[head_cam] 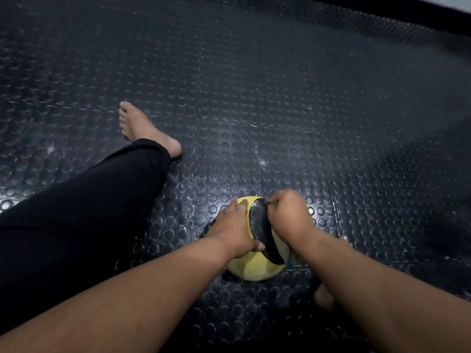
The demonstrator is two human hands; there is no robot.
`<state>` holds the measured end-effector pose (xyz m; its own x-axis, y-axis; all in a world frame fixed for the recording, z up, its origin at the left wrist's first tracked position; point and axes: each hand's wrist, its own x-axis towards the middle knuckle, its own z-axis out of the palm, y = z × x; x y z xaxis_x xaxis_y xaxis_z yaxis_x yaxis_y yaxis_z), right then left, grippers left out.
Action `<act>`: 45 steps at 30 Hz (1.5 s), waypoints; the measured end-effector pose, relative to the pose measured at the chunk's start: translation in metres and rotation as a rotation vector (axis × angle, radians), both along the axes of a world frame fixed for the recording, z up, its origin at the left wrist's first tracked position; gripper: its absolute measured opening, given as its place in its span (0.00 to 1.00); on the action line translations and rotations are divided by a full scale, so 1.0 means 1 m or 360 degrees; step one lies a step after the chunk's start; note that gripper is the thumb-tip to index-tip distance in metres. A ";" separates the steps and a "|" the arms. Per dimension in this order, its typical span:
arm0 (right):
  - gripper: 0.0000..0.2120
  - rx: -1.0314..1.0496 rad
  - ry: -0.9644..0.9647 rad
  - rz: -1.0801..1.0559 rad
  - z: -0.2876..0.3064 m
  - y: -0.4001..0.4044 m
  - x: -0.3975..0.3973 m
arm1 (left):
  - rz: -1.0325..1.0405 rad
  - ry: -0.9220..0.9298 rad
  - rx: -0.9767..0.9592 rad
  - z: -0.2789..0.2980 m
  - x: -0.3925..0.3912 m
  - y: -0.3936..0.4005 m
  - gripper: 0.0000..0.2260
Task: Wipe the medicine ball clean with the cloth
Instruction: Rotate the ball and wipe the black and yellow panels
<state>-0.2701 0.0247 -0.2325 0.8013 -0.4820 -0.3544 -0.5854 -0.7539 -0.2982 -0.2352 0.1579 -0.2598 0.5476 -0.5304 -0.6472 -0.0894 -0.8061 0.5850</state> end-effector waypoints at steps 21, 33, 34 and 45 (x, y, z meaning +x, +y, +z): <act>0.09 0.0198 -0.0198 0.0420 0.011 0.008 -0.032 | -0.0053 -0.0028 -0.0011 -0.002 0.004 -0.001 0.54; 0.07 0.0082 -0.0236 0.0693 0.005 -0.001 -0.046 | -0.0006 -0.0003 -0.0089 0.008 0.017 0.001 0.45; 0.07 0.0076 -0.0265 0.0711 0.003 0.001 -0.047 | -0.0029 -0.0025 -0.0075 0.010 0.015 0.001 0.46; 0.10 0.0026 -0.0220 0.0594 0.003 0.021 0.016 | 0.0164 -0.0050 -0.0083 0.005 0.014 -0.002 0.28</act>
